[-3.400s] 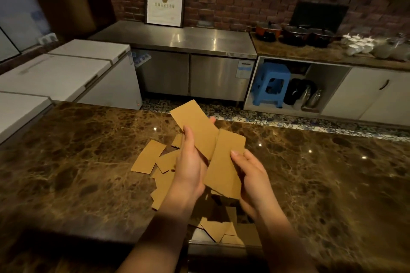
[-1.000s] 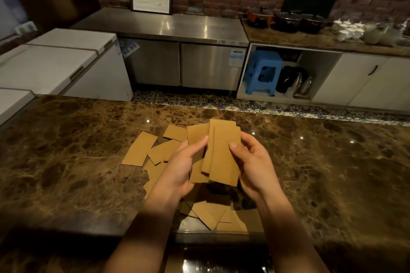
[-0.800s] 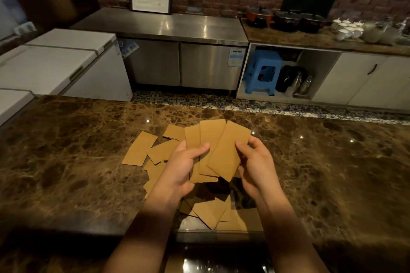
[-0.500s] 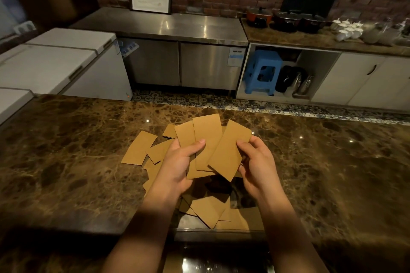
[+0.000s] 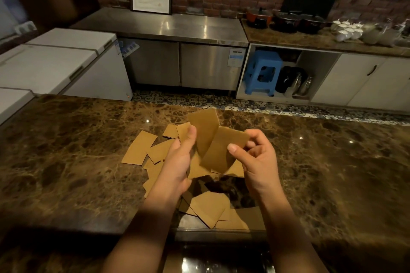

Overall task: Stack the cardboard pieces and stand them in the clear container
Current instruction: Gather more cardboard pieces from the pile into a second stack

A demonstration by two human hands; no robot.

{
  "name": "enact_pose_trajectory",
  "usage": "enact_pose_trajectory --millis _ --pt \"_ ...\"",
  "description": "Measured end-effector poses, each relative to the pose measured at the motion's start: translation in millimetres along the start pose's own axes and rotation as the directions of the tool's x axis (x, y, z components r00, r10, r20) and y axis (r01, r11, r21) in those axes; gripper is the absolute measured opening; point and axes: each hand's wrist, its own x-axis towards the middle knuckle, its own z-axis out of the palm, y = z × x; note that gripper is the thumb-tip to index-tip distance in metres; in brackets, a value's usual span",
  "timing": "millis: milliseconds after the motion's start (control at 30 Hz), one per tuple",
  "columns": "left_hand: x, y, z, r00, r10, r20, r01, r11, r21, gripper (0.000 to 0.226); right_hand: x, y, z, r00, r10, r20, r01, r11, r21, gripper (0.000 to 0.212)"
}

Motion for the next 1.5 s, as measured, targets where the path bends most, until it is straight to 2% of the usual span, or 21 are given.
enact_pose_trajectory --millis 67,133,200,267,333,400,500,600,667,767,833,867,933,967,1033,1133,1233,1333,1400,1433,1500 --pt "2 0 0 0.998 0.006 -0.056 -0.006 1.000 0.012 0.040 -1 -6 -2 0.997 -0.078 0.007 0.078 0.996 0.045 0.033" --pt "5 -3 1 0.998 0.046 -0.053 -0.047 0.999 -0.004 0.018 -4 -8 1 0.989 -0.118 0.086 0.114 0.992 0.050 0.029" --pt "4 -4 0 0.999 0.042 -0.017 -0.043 0.997 -0.061 0.021 -6 -8 7 0.975 -0.144 0.170 0.151 0.988 -0.030 0.026" --pt "3 -2 -3 0.999 0.039 0.018 -0.036 0.990 -0.139 0.041 -8 -8 9 0.953 -0.196 0.231 0.232 0.962 -0.142 0.031" --pt "4 1 -7 0.999 0.009 0.046 0.000 0.983 -0.185 0.048 -9 -10 8 0.920 -0.277 0.277 0.360 0.876 -0.320 0.027" --pt "6 3 -8 0.996 -0.061 0.065 0.073 0.977 -0.201 0.056 -8 -10 7 0.872 -0.357 0.336 0.484 0.735 -0.475 0.021" --pt "9 1 -9 0.987 -0.143 0.079 0.154 0.977 -0.146 0.062 -4 -8 5 0.799 -0.427 0.423 0.601 0.560 -0.571 0.021" --pt "9 0 -10 0.967 -0.180 0.183 0.210 0.964 -0.161 0.047 -1 -2 1 0.795 -0.389 0.466 0.605 0.443 -0.662 0.035" --pt "8 2 -12 0.953 -0.175 0.247 0.224 0.957 -0.187 0.039 0 1 0 0.818 -0.340 0.464 0.573 0.407 -0.712 0.034" --pt "7 1 -12 0.959 -0.114 0.259 0.143 0.985 -0.096 0.042 1 0 -1 0.850 -0.330 0.411 0.524 0.458 -0.718 0.026" --pt "8 0 -12 0.972 -0.083 0.221 0.119 0.981 -0.155 0.045 0 0 -4 0.876 -0.367 0.313 0.474 0.536 -0.699 0.026" --pt "9 1 -13 0.973 -0.063 0.223 0.115 0.967 -0.228 0.047 -1 0 -6 0.903 -0.369 0.220 0.416 0.619 -0.667 0.031" --pt "11 3 -17 0.968 0.019 0.252 0.073 0.935 -0.348 0.053 -3 -2 -7 0.963 -0.265 -0.054 0.213 0.868 -0.449 0.042" --pt "11 4 -17 0.963 0.059 0.261 0.046 0.924 -0.381 0.057 -3 -3 -8 0.972 -0.168 -0.166 0.117 0.954 -0.277 0.038" --pt "11 4 -16 0.953 0.136 0.271 -0.020 0.921 -0.390 0.069 -1 -2 -8 0.970 0.027 -0.240 -0.037 0.999 -0.035 0.033" --pt "7 3 -13 0.948 0.162 0.272 -0.060 0.936 -0.348 0.083 2 1 -9 0.959 0.219 -0.182 -0.208 0.975 0.074 0.039" --pt "4 2 -10 0.956 0.102 0.275 -0.008 0.946 -0.323 0.076 2 5 -5 0.950 0.254 -0.181 -0.247 0.967 0.060 0.031" --pt "2 2 -4 0.972 -0.052 0.227 0.105 0.967 -0.230 0.030 1 2 -6 0.975 0.119 -0.187 -0.101 0.990 0.099 0.023" --pt "3 1 -3 0.972 -0.129 0.198 0.165 0.971 -0.176 0.011 0 -6 -8 0.993 -0.060 -0.101 0.061 0.998 0.000 0.021" --pt "4 1 -4 0.969 -0.140 0.206 0.176 0.969 -0.171 0.019 -1 -7 -8 0.993 -0.112 -0.022 0.110 0.990 -0.085 0.026" --pt "6 2 -6 0.955 -0.154 0.254 0.197 0.968 -0.157 0.041 0 -4 -5 0.992 -0.079 0.102 0.105 0.954 -0.281 0.045"
